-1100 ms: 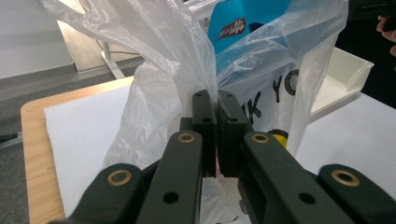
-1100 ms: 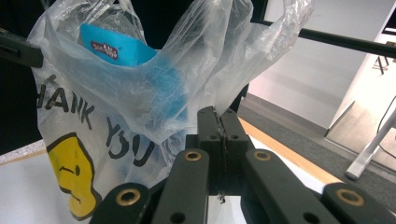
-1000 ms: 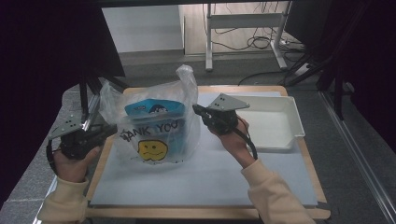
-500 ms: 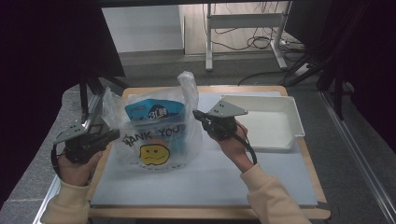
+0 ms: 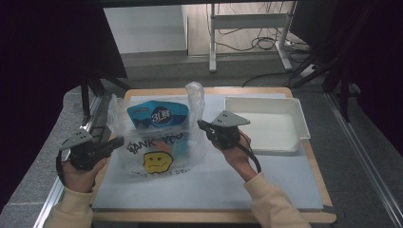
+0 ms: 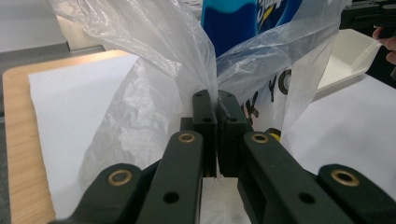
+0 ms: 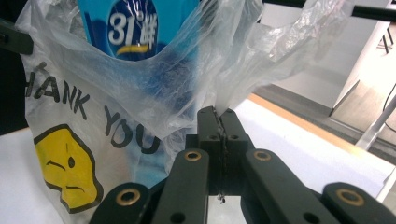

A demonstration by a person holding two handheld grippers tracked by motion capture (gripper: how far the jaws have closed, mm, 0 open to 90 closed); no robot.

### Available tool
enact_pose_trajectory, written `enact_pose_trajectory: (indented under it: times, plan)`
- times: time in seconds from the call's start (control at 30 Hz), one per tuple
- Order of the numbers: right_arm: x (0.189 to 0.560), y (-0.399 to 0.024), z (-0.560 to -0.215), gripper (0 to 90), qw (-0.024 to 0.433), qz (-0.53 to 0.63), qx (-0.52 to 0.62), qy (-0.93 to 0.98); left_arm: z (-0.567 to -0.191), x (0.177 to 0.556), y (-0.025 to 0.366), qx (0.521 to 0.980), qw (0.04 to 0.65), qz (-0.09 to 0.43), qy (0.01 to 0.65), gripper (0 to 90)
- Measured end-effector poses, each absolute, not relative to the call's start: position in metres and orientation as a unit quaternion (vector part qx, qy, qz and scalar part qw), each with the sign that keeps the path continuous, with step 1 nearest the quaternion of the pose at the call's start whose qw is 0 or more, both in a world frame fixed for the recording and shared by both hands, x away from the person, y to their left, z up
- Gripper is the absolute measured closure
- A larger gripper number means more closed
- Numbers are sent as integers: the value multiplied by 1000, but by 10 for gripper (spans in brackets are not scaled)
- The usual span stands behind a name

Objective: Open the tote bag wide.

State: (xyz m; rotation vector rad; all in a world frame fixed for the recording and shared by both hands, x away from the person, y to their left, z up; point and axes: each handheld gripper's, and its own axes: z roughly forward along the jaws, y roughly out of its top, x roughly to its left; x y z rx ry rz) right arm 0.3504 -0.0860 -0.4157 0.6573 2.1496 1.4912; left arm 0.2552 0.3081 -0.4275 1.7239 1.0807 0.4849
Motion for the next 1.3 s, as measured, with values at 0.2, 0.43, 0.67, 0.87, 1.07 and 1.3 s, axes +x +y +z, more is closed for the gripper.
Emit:
enact_pose_trajectory:
  times: [0.2,0.43,0.67,0.87,1.07,1.3]
  plan:
    - [350,-85,-428,890,213,536,242,780,-435,254,308,714,495,196,454,883]
    - [351,-87,-439,890,200,534,250,782,-445,255,308,717,486,192,461,883]
    - [349,-89,-449,889,193,532,258,783,-453,253,307,718,480,188,467,883]
    - [348,-91,-459,890,188,523,266,788,-460,255,304,722,474,183,469,884]
    - [349,-90,-469,889,182,511,275,794,-469,256,301,727,467,175,471,884]
    - [350,-88,-477,890,177,502,280,799,-475,256,298,730,463,170,472,885]
